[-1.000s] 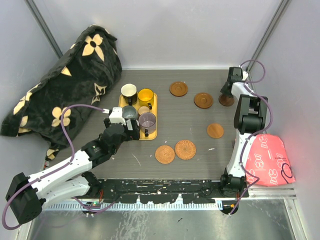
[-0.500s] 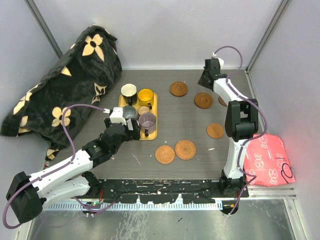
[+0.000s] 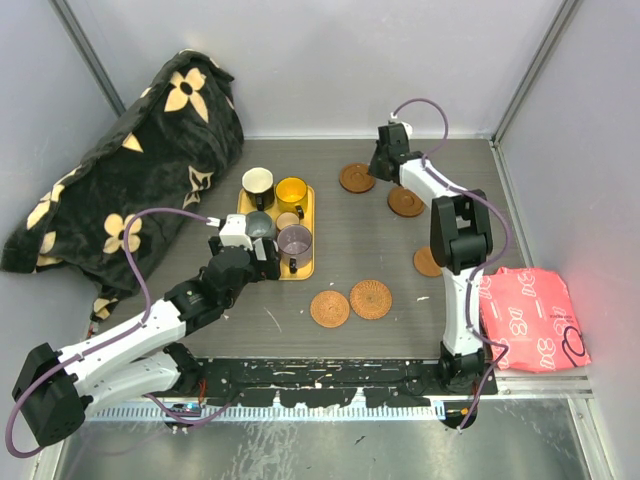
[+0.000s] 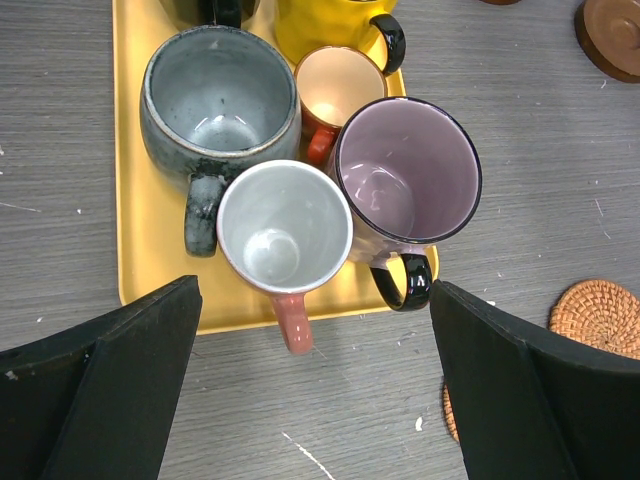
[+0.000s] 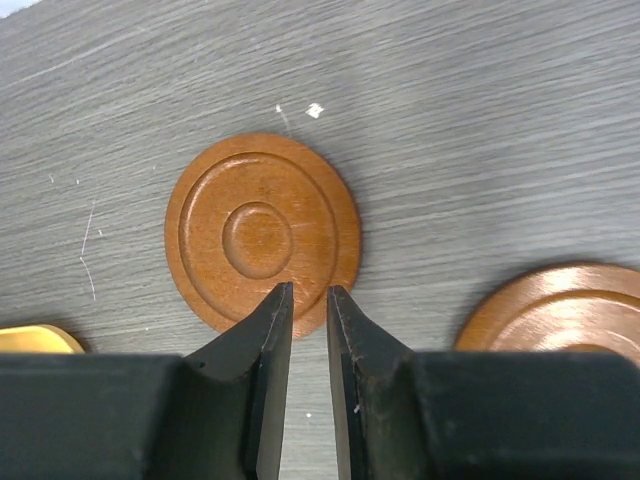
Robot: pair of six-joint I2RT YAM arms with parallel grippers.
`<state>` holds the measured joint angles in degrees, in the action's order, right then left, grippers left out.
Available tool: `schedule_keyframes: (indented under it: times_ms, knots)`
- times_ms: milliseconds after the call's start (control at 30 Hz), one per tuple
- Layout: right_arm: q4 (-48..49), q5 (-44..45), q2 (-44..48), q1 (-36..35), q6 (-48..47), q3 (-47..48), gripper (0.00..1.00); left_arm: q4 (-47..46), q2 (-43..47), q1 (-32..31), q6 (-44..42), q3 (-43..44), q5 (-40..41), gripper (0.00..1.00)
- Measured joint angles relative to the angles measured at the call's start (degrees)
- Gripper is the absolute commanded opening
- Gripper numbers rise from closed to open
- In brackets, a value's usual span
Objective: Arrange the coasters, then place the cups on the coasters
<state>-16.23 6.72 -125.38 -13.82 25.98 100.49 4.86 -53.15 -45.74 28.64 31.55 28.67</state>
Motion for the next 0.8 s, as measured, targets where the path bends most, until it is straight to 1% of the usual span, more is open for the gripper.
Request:
schedule_keyframes:
  times_ms: [433, 800]
  knots:
    - [2.08, -0.85, -9.75, -3.74, 2.10, 8.55, 0.27, 0.00, 0.04, 0.00, -0.02, 0.00, -0.02, 0.98]
    - [2.91, -0.85, -14.88, -3.85, 3.13, 13.11, 0.26, -0.07, 0.02, 0.00, -0.02, 0.00, -0.02, 0.98]
